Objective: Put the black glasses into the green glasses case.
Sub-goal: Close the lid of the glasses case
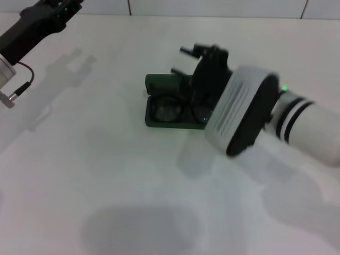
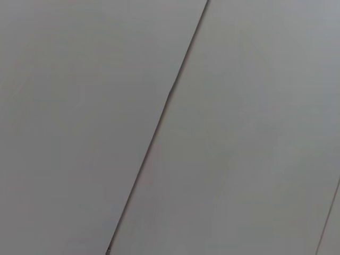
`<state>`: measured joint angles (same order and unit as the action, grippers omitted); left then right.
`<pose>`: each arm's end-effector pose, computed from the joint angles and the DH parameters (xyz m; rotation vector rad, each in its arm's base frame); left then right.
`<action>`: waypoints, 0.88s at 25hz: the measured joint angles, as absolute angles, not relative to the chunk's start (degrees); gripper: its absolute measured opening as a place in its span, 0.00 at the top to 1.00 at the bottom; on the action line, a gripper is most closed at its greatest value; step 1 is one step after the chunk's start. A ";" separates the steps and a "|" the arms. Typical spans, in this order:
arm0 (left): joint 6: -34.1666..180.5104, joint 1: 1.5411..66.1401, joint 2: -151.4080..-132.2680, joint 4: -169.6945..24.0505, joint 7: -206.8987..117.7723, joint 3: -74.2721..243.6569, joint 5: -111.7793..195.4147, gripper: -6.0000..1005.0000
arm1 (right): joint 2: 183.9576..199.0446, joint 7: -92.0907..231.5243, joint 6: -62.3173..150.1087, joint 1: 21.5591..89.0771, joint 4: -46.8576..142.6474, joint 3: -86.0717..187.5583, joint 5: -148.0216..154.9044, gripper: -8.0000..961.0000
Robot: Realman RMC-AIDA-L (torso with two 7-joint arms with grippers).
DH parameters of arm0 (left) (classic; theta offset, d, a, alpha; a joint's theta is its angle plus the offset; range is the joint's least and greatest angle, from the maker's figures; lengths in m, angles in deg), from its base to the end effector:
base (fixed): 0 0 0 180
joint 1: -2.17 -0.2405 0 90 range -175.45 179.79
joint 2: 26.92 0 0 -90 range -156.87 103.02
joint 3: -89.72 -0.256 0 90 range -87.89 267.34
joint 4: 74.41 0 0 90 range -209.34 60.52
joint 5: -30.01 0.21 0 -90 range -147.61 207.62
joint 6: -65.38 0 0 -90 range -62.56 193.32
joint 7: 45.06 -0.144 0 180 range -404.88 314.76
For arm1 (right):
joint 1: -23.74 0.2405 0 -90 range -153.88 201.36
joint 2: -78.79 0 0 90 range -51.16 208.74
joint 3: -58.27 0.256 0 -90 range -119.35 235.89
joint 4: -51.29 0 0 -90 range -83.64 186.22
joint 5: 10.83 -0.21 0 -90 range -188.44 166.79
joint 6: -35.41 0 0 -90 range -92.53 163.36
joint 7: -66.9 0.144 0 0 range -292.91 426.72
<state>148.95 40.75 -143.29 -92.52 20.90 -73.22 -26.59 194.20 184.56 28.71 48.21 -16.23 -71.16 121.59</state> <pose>-0.2856 0.3756 0.0479 -1.9397 -0.7799 -1.1721 0.1256 0.3463 -0.1037 -2.2123 -0.3681 0.2194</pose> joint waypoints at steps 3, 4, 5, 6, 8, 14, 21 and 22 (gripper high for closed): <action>148.95 40.57 -143.29 -92.52 20.60 -73.22 -26.63 0.30 | 193.89 186.38 31.76 47.91 -19.19 -67.31 121.57 0.59; 148.95 40.53 -143.28 -92.52 20.55 -73.22 -26.64 0.30 | 193.87 186.70 33.13 47.75 -20.25 -65.81 121.56 0.59; 148.95 40.50 -143.27 -92.51 20.54 -73.21 -26.66 0.30 | 193.85 187.09 35.34 47.55 -21.66 -63.86 121.39 0.59; 148.95 40.49 -143.25 -92.51 20.54 -73.20 -26.73 0.30 | 193.84 187.35 37.56 47.37 -23.23 -61.85 121.03 0.59; 148.96 40.44 -143.21 -92.51 20.53 -73.17 -27.09 0.30 | 193.83 187.51 44.07 47.13 -26.47 -57.17 119.09 0.59; 148.92 40.49 -143.21 -92.52 20.04 -73.20 -27.05 0.29 | 193.99 182.75 70.80 48.14 -32.05 -38.28 106.85 0.59; 142.08 43.00 -143.31 -92.50 20.84 -73.32 -21.41 0.29 | 194.30 160.26 93.25 47.78 -21.03 -13.58 77.29 0.59; 140.81 44.20 -143.17 -92.50 21.98 -73.32 -18.32 0.29 | 194.31 156.59 95.93 47.64 -17.73 -11.06 74.27 0.59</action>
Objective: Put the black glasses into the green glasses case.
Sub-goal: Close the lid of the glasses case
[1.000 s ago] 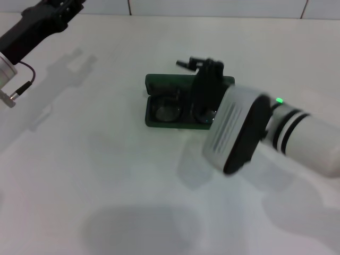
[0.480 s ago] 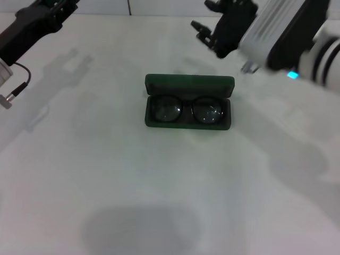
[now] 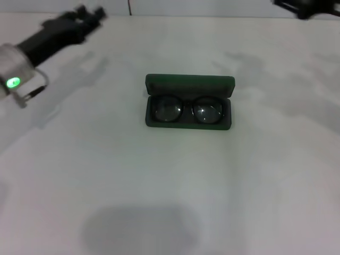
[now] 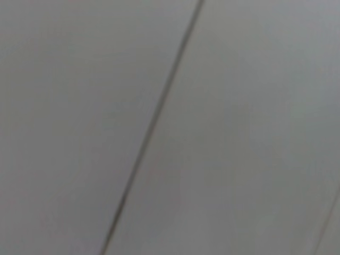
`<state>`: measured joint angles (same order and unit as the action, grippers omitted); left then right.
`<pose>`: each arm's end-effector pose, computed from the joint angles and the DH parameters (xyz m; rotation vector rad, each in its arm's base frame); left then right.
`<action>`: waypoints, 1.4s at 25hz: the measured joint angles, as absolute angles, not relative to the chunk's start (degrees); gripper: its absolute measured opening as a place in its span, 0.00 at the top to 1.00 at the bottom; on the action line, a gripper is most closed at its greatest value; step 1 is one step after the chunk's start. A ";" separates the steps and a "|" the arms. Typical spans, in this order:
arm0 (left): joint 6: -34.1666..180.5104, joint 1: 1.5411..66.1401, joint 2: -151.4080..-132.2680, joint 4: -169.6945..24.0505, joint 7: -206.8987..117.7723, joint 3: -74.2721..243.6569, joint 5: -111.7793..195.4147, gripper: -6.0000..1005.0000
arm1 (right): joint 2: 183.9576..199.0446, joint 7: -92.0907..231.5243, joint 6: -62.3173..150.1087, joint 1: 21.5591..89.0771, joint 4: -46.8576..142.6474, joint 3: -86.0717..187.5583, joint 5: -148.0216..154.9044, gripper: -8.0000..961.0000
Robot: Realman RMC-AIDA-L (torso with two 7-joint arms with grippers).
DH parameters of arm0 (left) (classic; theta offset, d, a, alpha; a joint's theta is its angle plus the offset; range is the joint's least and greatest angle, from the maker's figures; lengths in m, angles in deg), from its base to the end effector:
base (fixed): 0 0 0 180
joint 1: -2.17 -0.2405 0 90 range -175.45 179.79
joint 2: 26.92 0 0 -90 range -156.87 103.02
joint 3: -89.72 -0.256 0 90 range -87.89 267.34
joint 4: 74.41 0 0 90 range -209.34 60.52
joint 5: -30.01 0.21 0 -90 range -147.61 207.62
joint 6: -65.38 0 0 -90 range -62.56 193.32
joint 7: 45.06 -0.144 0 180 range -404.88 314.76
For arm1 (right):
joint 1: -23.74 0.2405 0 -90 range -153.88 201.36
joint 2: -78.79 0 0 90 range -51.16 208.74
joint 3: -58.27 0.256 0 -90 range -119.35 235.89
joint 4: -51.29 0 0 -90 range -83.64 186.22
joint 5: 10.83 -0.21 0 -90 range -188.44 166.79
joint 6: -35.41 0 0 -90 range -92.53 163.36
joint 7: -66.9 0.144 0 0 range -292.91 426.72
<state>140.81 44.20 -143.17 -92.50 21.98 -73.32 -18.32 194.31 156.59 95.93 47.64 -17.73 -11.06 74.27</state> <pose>-0.2830 0.3937 0.0283 -2.0471 -0.8409 -0.9845 0.1582 0.3906 0.0705 -2.3584 0.2300 0.7743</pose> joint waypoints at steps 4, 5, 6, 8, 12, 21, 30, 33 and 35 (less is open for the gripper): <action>135.03 50.43 -143.05 -92.77 27.65 -73.32 -5.15 0.29 | 194.22 143.71 102.40 48.24 -1.37 -2.83 62.42 0.59; 134.04 51.51 -143.05 -92.92 28.88 -73.32 -3.27 0.29 | 194.16 141.37 103.36 48.40 1.96 -1.45 60.72 0.59; 132.46 53.12 -143.03 -93.33 31.67 -73.31 -0.02 0.29 | 194.13 139.49 104.14 48.50 4.46 -0.43 59.70 0.59; 129.57 56.72 -143.18 -94.05 37.87 -73.31 6.89 0.29 | 194.14 137.30 104.28 48.55 7.21 0.48 59.12 0.59; 127.01 61.79 -143.93 -94.12 43.85 -73.31 14.11 0.29 | 194.28 134.79 102.52 48.46 10.03 0.62 59.22 0.59; 123.66 68.41 -146.48 -93.04 51.97 -73.31 27.38 0.29 | 194.20 131.79 102.36 50.18 14.80 0.65 59.02 0.59; 125.56 69.13 -146.32 -91.75 53.64 -73.31 31.91 0.28 | 194.17 131.68 102.72 49.92 14.91 0.82 59.04 0.59; 127.19 68.87 -146.31 -91.82 53.42 -73.30 32.48 0.28 | 194.11 131.66 102.46 49.88 14.94 0.91 59.11 0.59; 127.51 68.31 -146.36 -91.79 52.27 -73.30 32.43 0.28 | 194.09 131.65 102.22 49.92 14.95 0.96 59.11 0.59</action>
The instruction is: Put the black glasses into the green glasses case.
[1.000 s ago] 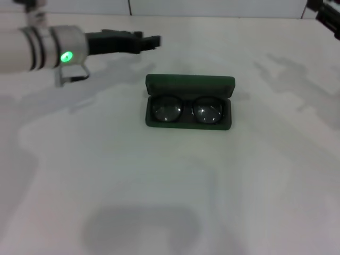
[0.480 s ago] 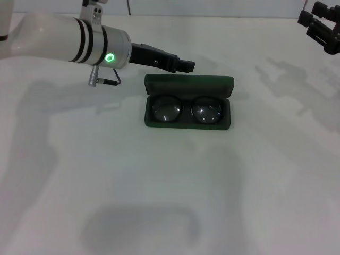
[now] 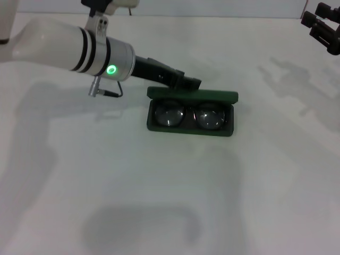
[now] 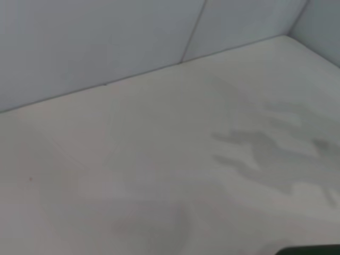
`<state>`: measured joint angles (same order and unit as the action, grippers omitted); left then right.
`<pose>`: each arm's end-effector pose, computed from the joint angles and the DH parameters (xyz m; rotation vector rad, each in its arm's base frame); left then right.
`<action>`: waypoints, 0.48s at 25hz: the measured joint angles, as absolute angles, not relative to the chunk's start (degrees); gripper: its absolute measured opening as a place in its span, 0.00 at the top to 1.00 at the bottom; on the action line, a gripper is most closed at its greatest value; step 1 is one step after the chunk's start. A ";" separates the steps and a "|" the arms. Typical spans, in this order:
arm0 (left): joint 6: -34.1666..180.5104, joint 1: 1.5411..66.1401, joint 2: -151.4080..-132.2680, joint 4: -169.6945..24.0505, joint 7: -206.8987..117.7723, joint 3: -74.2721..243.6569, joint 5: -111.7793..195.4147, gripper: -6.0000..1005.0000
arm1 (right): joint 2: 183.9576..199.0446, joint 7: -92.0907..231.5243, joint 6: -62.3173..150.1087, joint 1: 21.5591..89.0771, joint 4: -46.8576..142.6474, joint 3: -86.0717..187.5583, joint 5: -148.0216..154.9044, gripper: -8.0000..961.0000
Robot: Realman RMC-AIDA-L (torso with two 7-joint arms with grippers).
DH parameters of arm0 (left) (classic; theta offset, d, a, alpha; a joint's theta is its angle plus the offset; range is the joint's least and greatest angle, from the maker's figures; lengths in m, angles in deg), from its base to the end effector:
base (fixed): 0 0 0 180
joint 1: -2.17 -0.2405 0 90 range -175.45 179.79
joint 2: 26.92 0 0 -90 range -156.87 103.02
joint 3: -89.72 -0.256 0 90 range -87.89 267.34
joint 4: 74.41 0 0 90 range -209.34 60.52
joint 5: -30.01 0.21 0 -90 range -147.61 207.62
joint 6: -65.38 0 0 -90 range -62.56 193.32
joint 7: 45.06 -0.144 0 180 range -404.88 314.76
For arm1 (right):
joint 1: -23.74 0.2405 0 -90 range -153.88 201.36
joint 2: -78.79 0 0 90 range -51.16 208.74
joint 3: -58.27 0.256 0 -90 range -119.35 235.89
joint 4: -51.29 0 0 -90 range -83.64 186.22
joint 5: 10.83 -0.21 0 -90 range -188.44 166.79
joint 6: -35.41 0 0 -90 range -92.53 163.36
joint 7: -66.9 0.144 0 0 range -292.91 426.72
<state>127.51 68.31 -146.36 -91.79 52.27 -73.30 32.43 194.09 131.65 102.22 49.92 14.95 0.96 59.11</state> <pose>-0.1836 0.4301 -0.0675 -2.6579 -0.9879 -0.2221 0.2585 0.3844 0.0512 -2.1527 0.4565 0.9021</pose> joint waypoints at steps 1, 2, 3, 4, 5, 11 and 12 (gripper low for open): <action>127.51 67.91 -146.44 -91.72 51.30 -73.31 32.45 0.28 | 194.09 131.65 102.16 50.00 14.97 0.99 59.11 0.59; 127.55 67.36 -146.50 -91.65 49.77 -73.30 32.19 0.28 | 194.09 131.65 102.09 50.12 15.01 1.01 59.11 0.59; 127.56 66.94 -146.54 -91.46 48.56 -73.30 32.10 0.28 | 194.09 131.64 102.00 50.21 15.04 1.02 59.11 0.59; 127.55 66.54 -146.56 -91.01 47.26 -73.27 32.01 0.28 | 194.09 131.64 101.90 50.27 15.05 1.02 59.11 0.59; 127.54 66.25 -146.57 -90.42 46.43 -73.27 32.02 0.28 | 194.08 131.63 101.85 50.29 15.06 1.02 59.11 0.59; 127.52 65.37 -146.62 -89.06 42.27 -73.22 31.19 0.28 | 194.00 131.58 102.11 50.31 15.09 0.54 59.27 0.59; 127.62 65.35 -146.66 -88.97 41.40 -73.22 30.44 0.28 | 194.00 131.56 102.20 50.33 15.08 0.51 59.30 0.59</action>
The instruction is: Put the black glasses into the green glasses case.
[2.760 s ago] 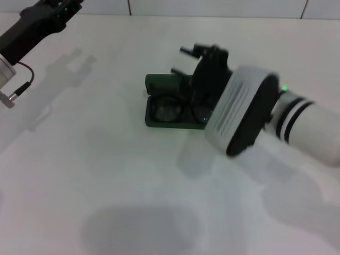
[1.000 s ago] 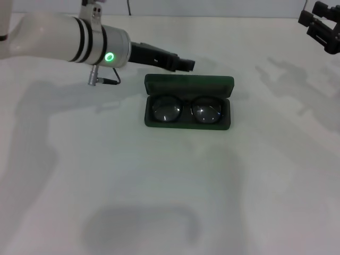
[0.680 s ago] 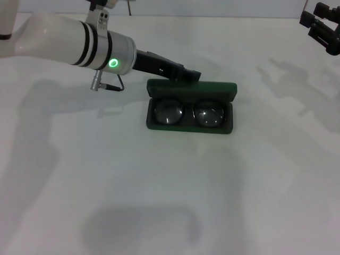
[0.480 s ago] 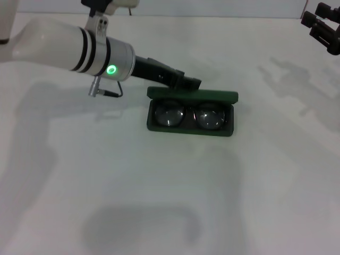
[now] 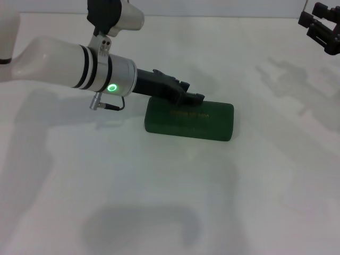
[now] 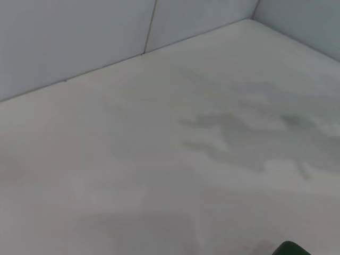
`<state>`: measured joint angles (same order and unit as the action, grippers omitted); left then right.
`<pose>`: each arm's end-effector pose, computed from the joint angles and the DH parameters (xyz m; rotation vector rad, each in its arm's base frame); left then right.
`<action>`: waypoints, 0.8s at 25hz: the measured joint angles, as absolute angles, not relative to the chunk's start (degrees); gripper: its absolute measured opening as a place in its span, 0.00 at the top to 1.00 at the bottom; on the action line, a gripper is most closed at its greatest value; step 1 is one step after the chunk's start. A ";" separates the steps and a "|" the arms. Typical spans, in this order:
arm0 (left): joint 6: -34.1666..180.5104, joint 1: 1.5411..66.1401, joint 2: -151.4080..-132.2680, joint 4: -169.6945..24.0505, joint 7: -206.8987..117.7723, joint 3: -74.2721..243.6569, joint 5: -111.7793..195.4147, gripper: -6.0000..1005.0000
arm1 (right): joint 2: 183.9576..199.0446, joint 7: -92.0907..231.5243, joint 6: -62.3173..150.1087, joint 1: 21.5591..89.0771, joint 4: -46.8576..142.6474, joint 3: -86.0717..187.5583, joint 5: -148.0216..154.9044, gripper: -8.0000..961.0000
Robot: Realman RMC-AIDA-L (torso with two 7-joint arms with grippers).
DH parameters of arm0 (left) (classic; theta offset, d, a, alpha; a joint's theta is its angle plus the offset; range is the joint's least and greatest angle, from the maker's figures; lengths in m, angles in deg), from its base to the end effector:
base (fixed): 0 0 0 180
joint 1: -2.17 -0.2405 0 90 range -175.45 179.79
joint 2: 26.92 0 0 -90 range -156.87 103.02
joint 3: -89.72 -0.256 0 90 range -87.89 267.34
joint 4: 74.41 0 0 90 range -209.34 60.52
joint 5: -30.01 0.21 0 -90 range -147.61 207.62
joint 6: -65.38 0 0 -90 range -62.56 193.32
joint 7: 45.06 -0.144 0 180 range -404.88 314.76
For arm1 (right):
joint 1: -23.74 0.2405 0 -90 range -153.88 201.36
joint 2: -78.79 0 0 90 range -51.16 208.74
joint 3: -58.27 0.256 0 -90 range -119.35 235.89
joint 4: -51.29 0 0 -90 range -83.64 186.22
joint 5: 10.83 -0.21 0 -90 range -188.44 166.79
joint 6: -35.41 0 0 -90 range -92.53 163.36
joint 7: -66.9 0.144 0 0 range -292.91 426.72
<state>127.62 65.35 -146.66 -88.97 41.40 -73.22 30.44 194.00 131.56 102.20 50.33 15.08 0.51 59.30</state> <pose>-0.1931 0.4148 -0.0802 -2.7408 -0.8187 -0.2436 0.2559 0.3857 0.0494 -2.1665 0.4471 0.8981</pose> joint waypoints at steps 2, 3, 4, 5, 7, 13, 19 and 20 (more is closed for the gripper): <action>128.19 65.27 -146.65 -89.05 40.57 -73.23 29.20 0.28 | 193.98 131.24 102.98 50.27 15.08 0.44 59.64 0.59; 129.71 65.06 -146.55 -89.32 39.15 -73.22 26.69 0.28 | 193.95 130.68 104.26 50.23 15.03 0.41 60.32 0.59; 131.55 64.76 -146.43 -89.63 37.56 -73.22 24.54 0.28 | 193.94 129.78 105.93 50.22 14.94 0.37 61.43 0.59; 134.68 64.12 -146.18 -90.15 35.39 -73.22 21.56 0.27 | 193.94 129.20 107.29 50.23 14.80 0.38 62.52 0.59; 144.42 61.79 -145.27 -91.33 28.91 -73.23 14.30 0.27 | 194.04 127.96 110.68 50.33 14.38 0.35 65.63 0.59; 166.33 50.85 -141.66 -91.64 18.63 -73.23 4.30 0.27 | 194.14 126.76 113.50 52.13 14.91 -4.57 67.49 0.59; 176.11 40.38 -142.24 -91.34 2.33 -73.22 3.15 0.27 | 194.83 122.23 114.44 53.04 15.06 -14.38 66.92 0.50; 176.84 39.37 -142.56 -91.31 0.79 -73.23 3.34 0.24 | 194.89 121.30 114.52 53.08 15.42 -14.81 66.85 0.48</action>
<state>176.84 39.37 -142.56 -91.31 0.79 -73.23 3.34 194.89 121.30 114.52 53.08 15.42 -14.81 66.85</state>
